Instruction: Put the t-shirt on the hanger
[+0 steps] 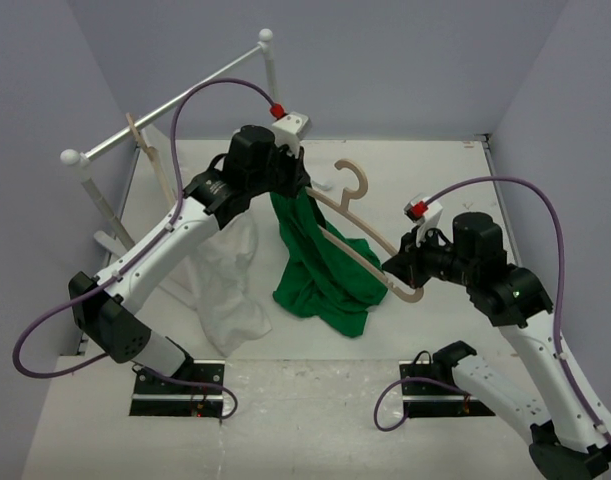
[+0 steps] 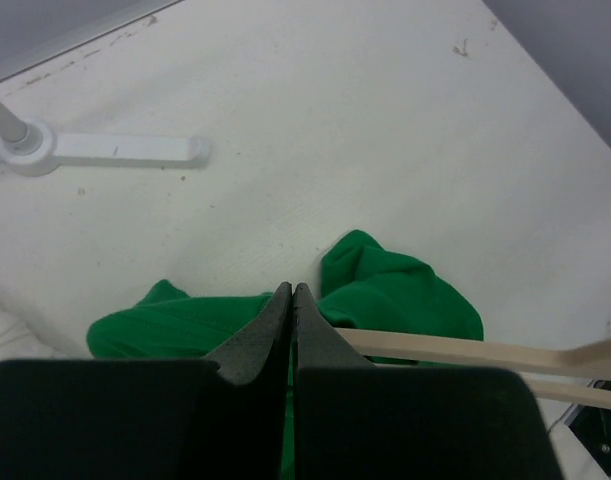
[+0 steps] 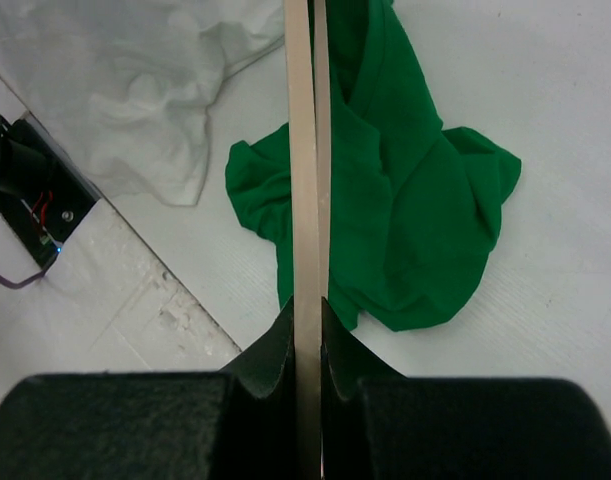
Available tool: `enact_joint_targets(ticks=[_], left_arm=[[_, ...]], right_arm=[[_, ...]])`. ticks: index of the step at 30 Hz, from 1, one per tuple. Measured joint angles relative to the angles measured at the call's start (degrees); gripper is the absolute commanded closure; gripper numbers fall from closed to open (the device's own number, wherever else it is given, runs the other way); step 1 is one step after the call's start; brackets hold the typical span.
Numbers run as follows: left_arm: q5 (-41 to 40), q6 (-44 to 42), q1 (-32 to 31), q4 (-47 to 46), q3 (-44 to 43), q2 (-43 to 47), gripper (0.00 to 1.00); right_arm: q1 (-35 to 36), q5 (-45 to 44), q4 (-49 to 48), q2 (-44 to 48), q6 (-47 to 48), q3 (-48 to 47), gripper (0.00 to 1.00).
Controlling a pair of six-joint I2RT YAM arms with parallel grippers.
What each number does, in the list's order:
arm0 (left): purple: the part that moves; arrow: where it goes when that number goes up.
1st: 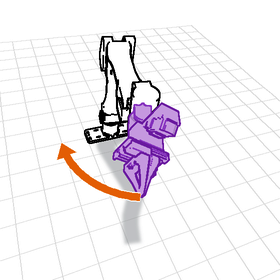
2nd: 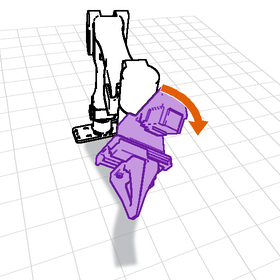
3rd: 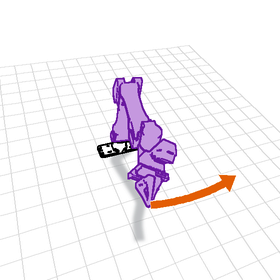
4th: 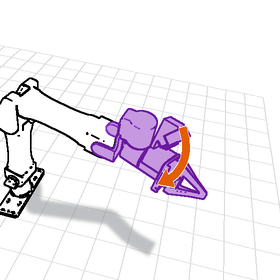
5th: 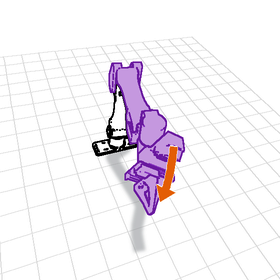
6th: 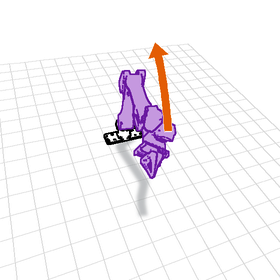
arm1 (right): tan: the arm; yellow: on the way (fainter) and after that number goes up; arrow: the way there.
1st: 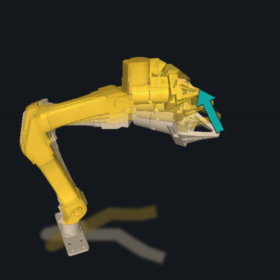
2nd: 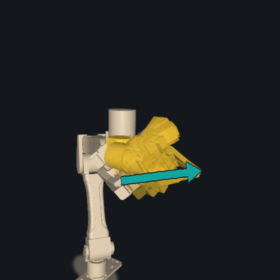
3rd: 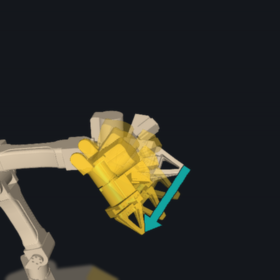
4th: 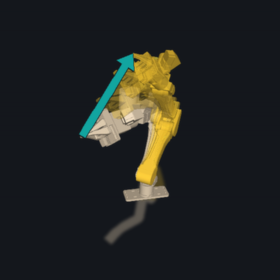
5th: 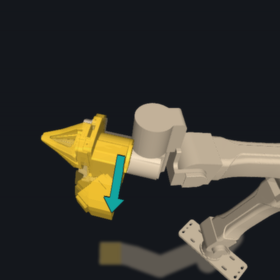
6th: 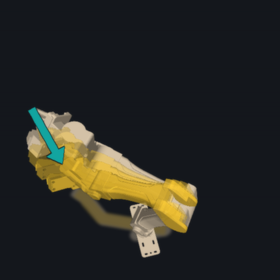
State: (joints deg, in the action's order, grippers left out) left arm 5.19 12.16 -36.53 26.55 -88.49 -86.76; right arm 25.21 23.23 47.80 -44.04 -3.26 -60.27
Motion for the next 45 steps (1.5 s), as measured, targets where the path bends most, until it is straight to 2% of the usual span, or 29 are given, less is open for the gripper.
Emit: enact_joint_targets(ticks=[5, 12, 17, 19, 21, 23, 26, 27, 30, 34, 35, 38, 40, 41, 42, 44, 45], left_arm=[[4.75, -1.10, -1.49, -0.61, -0.23, 0.12, 1.00], [8.02, -1.94, -8.64, -0.60, -4.52, 1.04, 1.00], [9.48, -3.34, -11.09, -0.37, -8.24, 2.86, 1.00], [9.09, -3.68, -11.13, -0.35, -8.91, 3.55, 0.90], [6.07, -3.78, -11.17, -0.28, -9.09, 4.10, 0.69], [-0.78, -3.30, -11.24, 0.13, -9.00, 4.45, 0.66], [-9.39, -3.18, -11.06, 0.17, -8.28, 4.56, 0.72], [-11.49, -3.17, -10.98, 0.11, -7.83, 4.53, 0.69], [-15.56, -2.78, -10.91, -0.86, -6.06, 4.04, 0.49], [-17.57, -2.27, -10.91, -2.63, -4.41, 1.35, 0.44], [-17.59, -2.25, -10.91, -2.82, -4.30, 0.49, 0.38], [-17.04, -2.14, -10.91, -3.78, -3.52, -1.03, 0.33], [-16.71, -2.09, -10.91, -4.26, -3.30, -1.36, 0.36], [-16.60, -2.07, -10.91, -4.63, -3.25, -1.43, 0.45], [-16.72, -2.06, -10.91, -4.79, -3.23, -1.44, 0.48], [-17.53, -1.88, -10.91, -5.05, -3.23, -1.53, 0.65], [-18.02, -1.77, -10.91, -5.12, -3.23, -1.60, 0.85]], right_arm=[[0.00, -0.19, -9.10, 0.18, -2.40, 5.97, 1.00], [0.00, -3.78, -24.61, 2.96, -8.95, 17.60, 1.00], [0.02, -3.88, -30.14, 4.54, -11.90, 21.79, 1.00], [0.01, -4.03, -33.19, 6.04, -13.00, 23.25, 1.00], [0.00, -4.15, -36.23, 8.55, -14.12, 25.10, 1.00], [0.00, -4.47, -38.88, 12.02, -15.17, 27.22, 1.00], [0.00, -4.48, -40.63, 15.55, -15.97, 28.35, 1.00], [0.00, -4.39, -41.27, 16.16, -16.19, 28.37, 1.00], [0.00, -3.93, -42.28, 16.38, -16.73, 28.17, 1.00], [0.00, -2.71, -40.25, 15.92, -17.36, 26.23, 1.00], [0.00, -2.65, -39.58, 15.83, -17.36, 25.50, 1.00], [0.00, -2.61, -37.93, 15.81, -17.34, 23.87, 1.00], [0.00, -2.61, -37.35, 15.86, -17.33, 23.39, 1.00], [0.00, -2.60, -37.01, 15.87, -17.32, 23.22, 1.00], [0.00, -2.54, -36.76, 15.86, -17.34, 23.15, 1.00], [0.00, -2.26, -36.43, 15.83, -17.38, 22.98, 1.00], [0.00, -2.07, -36.31, 15.82, -17.40, 22.88, 1.00]])
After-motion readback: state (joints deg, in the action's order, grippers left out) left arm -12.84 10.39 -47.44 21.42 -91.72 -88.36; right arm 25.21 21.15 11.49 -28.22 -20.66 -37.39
